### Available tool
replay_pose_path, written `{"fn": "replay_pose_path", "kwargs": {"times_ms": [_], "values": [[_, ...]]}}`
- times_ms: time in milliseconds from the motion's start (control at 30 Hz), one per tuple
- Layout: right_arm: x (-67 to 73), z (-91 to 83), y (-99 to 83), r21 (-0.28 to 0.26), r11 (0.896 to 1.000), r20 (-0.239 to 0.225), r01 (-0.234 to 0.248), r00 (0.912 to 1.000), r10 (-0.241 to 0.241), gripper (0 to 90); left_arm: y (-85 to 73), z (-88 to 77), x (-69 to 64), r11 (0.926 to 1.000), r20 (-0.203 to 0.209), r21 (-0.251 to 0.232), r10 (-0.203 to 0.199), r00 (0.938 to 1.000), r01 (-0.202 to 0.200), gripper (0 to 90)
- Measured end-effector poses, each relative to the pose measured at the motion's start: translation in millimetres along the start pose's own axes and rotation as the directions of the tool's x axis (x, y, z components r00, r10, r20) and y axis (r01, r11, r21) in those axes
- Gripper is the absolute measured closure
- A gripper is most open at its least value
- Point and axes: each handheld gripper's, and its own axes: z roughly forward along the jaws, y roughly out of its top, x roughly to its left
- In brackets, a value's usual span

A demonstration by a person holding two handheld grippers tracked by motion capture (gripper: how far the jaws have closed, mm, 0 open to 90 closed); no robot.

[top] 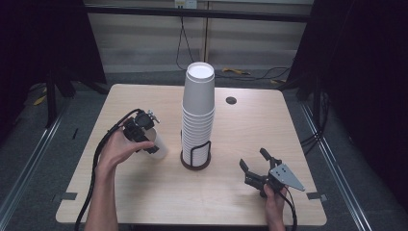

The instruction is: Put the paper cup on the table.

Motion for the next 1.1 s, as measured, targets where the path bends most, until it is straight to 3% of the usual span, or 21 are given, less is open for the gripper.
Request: {"fn": "replay_pose_path", "kwargs": {"times_ms": [333, 533, 733, 800, 1000, 1100], "values": [[0.1, 0.0, 0.0, 0.0, 1.0, 0.003, -0.001, 1.0, 0.001, 13.5, 13.5, 16.0, -1.3, 0.9997, -0.003, -0.024, 0.008, 1.0, -0.008, 6.5], [0.3, 0.0, 0.0, 0.001, 1.0, 0.008, -0.002, 1.0, 0.002, 13.5, 12.1, 23.3, -1.4, 0.9982, 0.017, -0.051, -0.031, 0.9994, 0.032, 6.6], [0.3, 0.0, 0.0, 0.001, 1.0, 0.008, -0.002, 1.0, 0.002, 13.5, 6.1, 29.4, -1.2, 0.996, 0.043, -0.081, -0.035, 0.9985, 0.038, 6.7], [0.4, 0.0, 0.0, 0.002, 1.0, 0.008, -0.003, 1.0, 0.003, 13.5, 3.1, 30.7, -1.9, 0.9953, 0.027, -0.093, -0.028, 0.9993, 0.03, 6.4], [0.3, 0.0, 0.0, 0.001, 1.0, 0.008, -0.001, 1.0, 0.001, 13.4, -7.9, 34.0, -3.6, 0.9809, -0.001, -0.19, -0.041, 0.9991, 0.04, 5.9], [0.3, 0.0, 0.0, 0.001, 1.0, 0.008, -0.002, 1.0, 0.002, 13.4, -15.1, 38.5, -4.5, 0.9735, 0.005, -0.22, -0.065, 0.9979, 0.064, 3.2]]}}
